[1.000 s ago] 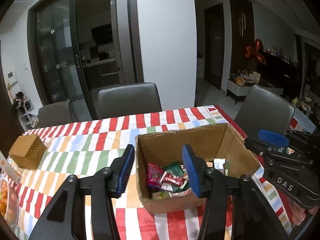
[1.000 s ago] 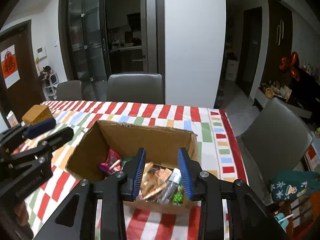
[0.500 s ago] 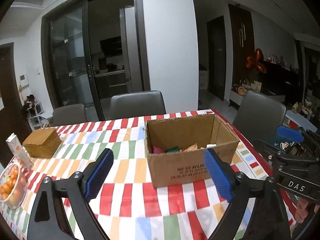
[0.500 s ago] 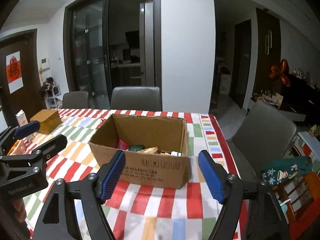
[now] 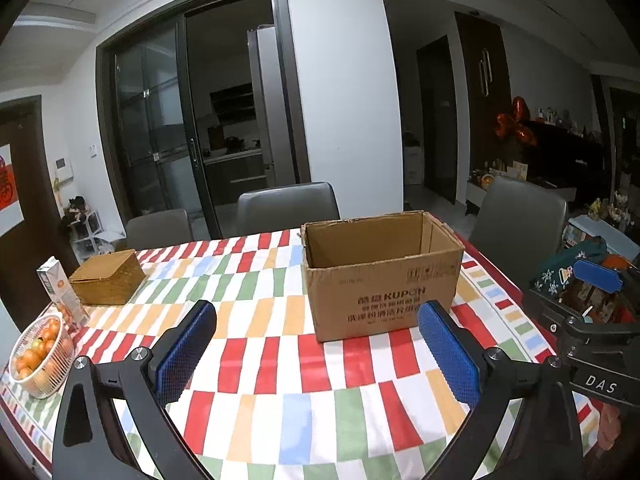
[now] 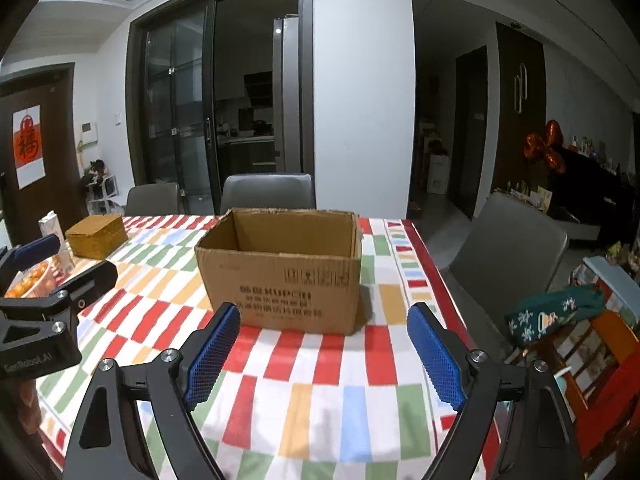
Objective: Organize snacks
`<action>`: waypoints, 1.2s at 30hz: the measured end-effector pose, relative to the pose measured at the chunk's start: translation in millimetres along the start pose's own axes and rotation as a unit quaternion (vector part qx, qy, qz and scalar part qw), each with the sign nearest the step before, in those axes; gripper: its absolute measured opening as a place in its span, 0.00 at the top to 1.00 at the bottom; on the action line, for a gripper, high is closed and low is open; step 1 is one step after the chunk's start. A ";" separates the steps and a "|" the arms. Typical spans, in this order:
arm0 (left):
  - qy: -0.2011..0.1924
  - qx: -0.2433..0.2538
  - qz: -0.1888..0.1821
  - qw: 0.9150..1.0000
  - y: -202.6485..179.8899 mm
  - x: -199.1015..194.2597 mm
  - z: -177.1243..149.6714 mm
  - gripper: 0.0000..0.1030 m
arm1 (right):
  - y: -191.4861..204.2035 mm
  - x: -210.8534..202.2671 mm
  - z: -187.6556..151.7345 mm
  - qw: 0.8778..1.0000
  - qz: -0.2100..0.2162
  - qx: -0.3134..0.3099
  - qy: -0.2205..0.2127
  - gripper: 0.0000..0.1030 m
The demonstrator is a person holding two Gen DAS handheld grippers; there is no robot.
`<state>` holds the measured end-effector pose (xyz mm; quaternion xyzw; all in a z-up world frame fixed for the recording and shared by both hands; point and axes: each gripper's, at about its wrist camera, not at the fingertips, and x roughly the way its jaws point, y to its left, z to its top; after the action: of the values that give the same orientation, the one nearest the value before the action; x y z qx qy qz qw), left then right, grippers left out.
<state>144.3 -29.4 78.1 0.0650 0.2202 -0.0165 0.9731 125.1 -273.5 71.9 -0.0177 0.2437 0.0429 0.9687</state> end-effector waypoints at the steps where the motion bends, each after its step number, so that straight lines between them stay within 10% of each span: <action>1: 0.000 0.001 0.001 1.000 -1.3 -3.3 -2.4 0.00 | 0.6 -0.8 -0.9 1.000 0.000 0.000 0.001 0.16; 36: -0.002 -0.021 -0.016 1.000 1.1 -55.9 -30.3 0.00 | 9.9 -52.9 -26.2 1.000 0.003 -0.012 -0.017 0.15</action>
<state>81.0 -24.0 75.2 0.0413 0.2192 -0.0282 0.9744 65.4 -269.0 73.8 -0.0279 0.2267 0.0492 0.9723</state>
